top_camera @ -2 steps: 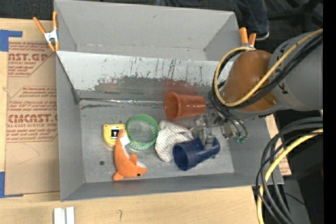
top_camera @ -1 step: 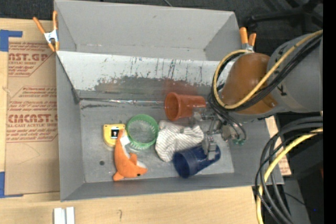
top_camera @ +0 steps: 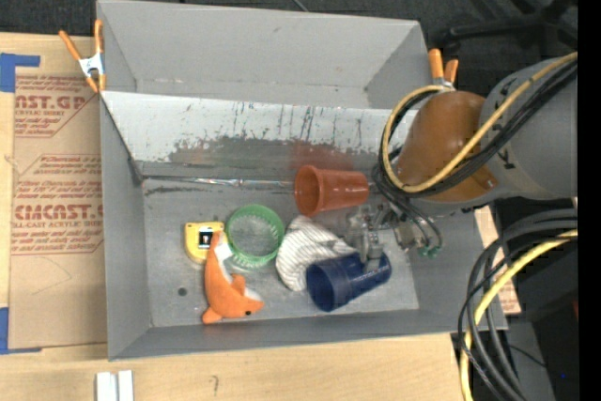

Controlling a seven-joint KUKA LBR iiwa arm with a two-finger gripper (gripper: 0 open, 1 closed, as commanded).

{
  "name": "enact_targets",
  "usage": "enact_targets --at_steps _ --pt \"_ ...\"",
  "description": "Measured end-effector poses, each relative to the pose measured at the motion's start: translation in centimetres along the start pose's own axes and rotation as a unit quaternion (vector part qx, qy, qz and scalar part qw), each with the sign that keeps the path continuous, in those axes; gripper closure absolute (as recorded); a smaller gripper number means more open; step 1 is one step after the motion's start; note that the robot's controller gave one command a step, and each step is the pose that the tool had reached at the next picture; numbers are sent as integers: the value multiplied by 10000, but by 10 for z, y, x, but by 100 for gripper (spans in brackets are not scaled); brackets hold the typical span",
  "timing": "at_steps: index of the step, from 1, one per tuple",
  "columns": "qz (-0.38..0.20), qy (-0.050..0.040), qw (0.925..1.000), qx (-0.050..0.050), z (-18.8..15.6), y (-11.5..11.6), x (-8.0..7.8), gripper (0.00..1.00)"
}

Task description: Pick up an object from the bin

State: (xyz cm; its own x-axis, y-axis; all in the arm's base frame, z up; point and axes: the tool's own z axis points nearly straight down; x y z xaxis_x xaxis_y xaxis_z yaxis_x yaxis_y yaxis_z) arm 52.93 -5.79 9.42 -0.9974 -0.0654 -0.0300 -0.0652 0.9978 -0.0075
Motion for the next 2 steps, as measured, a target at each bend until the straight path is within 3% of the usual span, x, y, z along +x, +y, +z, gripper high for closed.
enact_targets --at_steps 1,2 --pt "0 0 10000 1 0 0 0 100" --pt "1 70 10000 -18 6 -4 4 100"
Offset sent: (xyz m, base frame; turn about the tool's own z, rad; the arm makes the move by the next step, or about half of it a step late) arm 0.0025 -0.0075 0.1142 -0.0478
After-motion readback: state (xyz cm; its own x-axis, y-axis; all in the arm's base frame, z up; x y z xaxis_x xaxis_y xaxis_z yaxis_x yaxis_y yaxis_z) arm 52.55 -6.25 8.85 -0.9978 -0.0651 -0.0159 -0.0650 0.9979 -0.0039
